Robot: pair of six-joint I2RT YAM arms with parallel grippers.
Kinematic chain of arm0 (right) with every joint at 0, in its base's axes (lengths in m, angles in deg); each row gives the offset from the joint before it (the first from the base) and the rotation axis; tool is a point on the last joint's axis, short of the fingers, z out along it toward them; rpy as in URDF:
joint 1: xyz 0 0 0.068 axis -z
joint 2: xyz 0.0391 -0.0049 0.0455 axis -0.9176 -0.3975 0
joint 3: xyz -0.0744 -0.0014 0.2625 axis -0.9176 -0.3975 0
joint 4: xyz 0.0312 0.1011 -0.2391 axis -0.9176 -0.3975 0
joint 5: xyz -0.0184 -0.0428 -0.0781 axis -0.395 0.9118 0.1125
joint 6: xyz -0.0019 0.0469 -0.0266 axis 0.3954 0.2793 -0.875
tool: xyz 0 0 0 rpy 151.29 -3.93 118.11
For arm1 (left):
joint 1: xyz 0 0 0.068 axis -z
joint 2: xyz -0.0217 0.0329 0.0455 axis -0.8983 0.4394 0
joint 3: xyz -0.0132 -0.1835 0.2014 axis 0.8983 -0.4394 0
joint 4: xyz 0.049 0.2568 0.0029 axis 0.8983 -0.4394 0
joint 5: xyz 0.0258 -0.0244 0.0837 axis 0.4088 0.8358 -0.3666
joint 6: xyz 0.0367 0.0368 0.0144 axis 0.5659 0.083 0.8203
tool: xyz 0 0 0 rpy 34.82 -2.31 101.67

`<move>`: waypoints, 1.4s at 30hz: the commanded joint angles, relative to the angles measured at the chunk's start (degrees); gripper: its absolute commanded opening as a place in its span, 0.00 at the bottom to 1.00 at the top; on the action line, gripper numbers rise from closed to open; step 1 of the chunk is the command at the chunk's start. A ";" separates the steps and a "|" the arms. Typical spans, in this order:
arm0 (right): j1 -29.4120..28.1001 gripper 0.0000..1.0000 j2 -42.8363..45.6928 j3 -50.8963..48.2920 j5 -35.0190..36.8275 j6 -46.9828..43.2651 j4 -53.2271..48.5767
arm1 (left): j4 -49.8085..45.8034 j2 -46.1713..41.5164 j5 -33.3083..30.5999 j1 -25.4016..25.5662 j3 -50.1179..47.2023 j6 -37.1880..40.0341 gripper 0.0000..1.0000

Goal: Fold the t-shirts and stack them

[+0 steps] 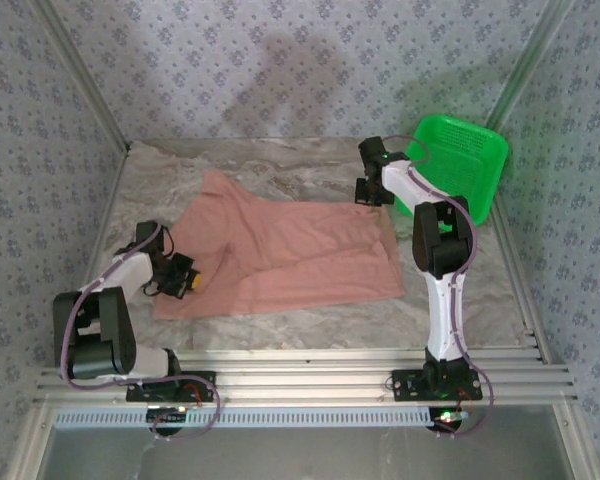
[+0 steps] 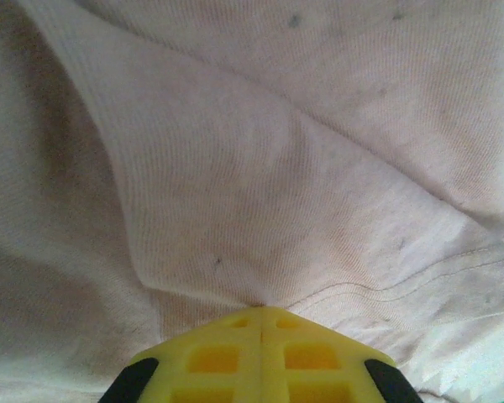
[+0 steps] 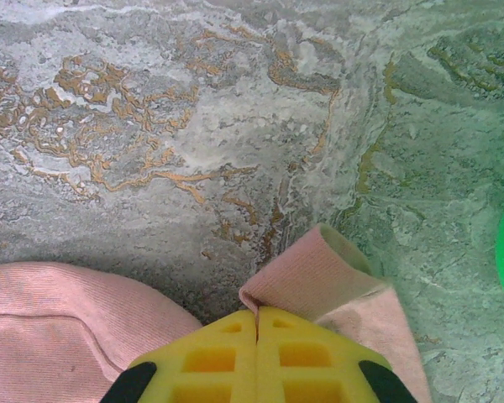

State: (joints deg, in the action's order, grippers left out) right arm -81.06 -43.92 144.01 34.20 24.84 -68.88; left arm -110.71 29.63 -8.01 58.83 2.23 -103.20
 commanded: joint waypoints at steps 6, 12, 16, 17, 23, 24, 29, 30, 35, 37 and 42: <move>0.51 0.00 1.58 -1.27 -1.09 -0.87 -0.20 | -5.57 -7.59 -0.64 0.63 -3.07 0.22 0.35; 0.59 0.00 1.97 -1.70 -1.33 -0.96 -0.32 | -5.22 -6.61 -2.01 0.64 -3.53 1.01 0.40; 0.62 0.00 2.56 -2.57 -1.17 -1.02 0.09 | -3.18 -5.33 -2.39 0.81 -4.21 0.71 0.40; 0.60 0.00 2.76 -2.75 -1.20 -1.01 0.12 | -2.27 -5.06 -2.42 0.84 -4.51 0.39 0.40; 0.65 0.00 3.31 -3.53 -1.32 -0.87 0.48 | 3.64 -3.74 -2.03 1.72 -5.67 -2.21 0.40; 0.52 0.00 3.44 -3.60 -1.21 -0.86 0.59 | 4.16 -4.12 -2.36 1.81 -5.67 -2.53 0.40; 0.54 0.00 3.75 -3.87 -1.33 -0.89 0.74 | 4.97 -5.67 -2.87 1.90 -4.94 -3.03 0.38; 0.51 0.00 3.75 -3.89 -1.34 -0.90 0.78 | 4.77 -6.00 -2.79 1.88 -4.82 -2.95 0.37; 0.52 0.00 3.84 -4.00 -1.28 -0.80 0.86 | 3.63 -6.31 -2.82 1.77 -4.87 -2.32 0.32; 0.52 0.00 3.88 -4.05 -1.40 -0.90 0.87 | 3.96 -6.23 -2.50 1.86 -5.10 -2.49 0.29; 0.56 0.00 3.87 -4.11 -1.42 -1.07 0.66 | 3.45 -6.93 -2.24 1.80 -4.46 -2.63 0.24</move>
State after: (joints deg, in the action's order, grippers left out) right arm -80.80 -42.26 140.62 33.37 24.71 -67.59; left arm -106.90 24.42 -9.96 60.32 -3.08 -105.52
